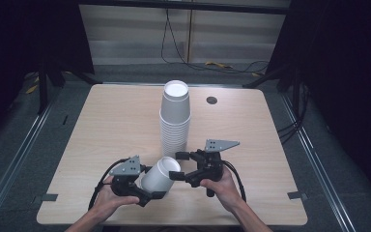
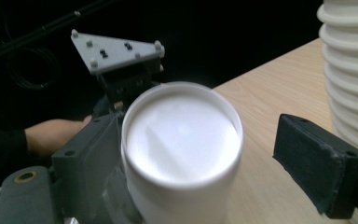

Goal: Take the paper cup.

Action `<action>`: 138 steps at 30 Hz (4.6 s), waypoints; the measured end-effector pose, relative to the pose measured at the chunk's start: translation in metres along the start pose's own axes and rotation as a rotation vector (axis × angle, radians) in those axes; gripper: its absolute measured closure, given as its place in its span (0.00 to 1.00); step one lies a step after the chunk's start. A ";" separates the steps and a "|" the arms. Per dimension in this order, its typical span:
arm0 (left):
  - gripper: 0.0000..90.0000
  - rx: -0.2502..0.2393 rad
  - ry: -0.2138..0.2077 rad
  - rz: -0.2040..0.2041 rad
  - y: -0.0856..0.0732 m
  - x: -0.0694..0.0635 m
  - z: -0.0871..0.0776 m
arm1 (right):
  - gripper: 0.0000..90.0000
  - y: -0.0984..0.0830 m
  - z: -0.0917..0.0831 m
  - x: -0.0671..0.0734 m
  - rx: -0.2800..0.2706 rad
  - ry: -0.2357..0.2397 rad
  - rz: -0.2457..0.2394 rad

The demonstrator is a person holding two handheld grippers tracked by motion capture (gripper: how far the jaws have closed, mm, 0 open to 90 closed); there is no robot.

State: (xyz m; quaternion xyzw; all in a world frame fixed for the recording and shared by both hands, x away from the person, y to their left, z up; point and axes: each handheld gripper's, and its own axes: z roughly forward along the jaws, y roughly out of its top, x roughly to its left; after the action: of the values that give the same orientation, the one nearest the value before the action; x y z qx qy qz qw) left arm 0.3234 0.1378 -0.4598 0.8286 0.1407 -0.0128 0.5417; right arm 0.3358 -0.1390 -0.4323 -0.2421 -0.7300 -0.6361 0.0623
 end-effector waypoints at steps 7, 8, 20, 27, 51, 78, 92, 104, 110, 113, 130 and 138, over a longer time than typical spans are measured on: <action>0.18 0.017 0.027 -0.017 0.004 0.006 -0.001 | 0.17 0.004 -0.008 0.001 0.071 -0.020 -0.056; 0.18 0.023 0.029 -0.016 0.003 0.007 -0.001 | 0.16 0.005 -0.009 0.001 0.078 -0.019 -0.061; 0.18 0.105 0.031 -0.023 0.006 0.009 -0.004 | 0.16 0.004 -0.015 -0.001 0.147 -0.042 -0.062; 0.18 0.142 0.027 0.002 0.017 0.006 -0.005 | 0.17 0.005 -0.017 0.003 0.239 -0.120 -0.121; 0.18 0.348 0.061 0.110 0.045 0.004 0.014 | 0.18 0.016 -0.019 0.000 0.484 -0.144 -0.190; 0.18 0.505 0.061 0.206 0.033 -0.007 0.036 | 0.23 0.002 0.012 0.002 0.779 -0.132 -0.305; 0.18 0.517 0.049 0.251 0.031 -0.015 0.039 | 0.22 -0.003 0.021 0.008 0.788 -0.082 -0.321; 0.18 0.532 0.017 0.278 0.027 -0.026 0.050 | 0.23 -0.005 0.028 0.012 0.797 -0.011 -0.320; 0.18 0.532 -0.003 0.278 0.027 -0.029 0.052 | 0.23 -0.006 0.029 0.014 0.808 0.009 -0.311; 0.18 0.527 -0.002 0.285 0.026 -0.030 0.054 | 0.23 -0.006 0.029 0.015 0.805 0.013 -0.319; 0.18 0.519 -0.025 0.293 0.025 -0.031 0.056 | 0.24 -0.009 0.029 0.014 0.815 0.042 -0.286; 0.17 0.459 -0.039 0.283 0.023 -0.027 0.050 | 0.25 -0.007 0.025 0.013 0.771 0.043 -0.276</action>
State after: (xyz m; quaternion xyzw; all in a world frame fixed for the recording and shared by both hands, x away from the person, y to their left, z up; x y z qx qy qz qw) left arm 0.3098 0.0782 -0.4546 0.9407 0.0066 0.0155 0.3389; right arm 0.3270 -0.1118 -0.4380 -0.0873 -0.9392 -0.3229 0.0776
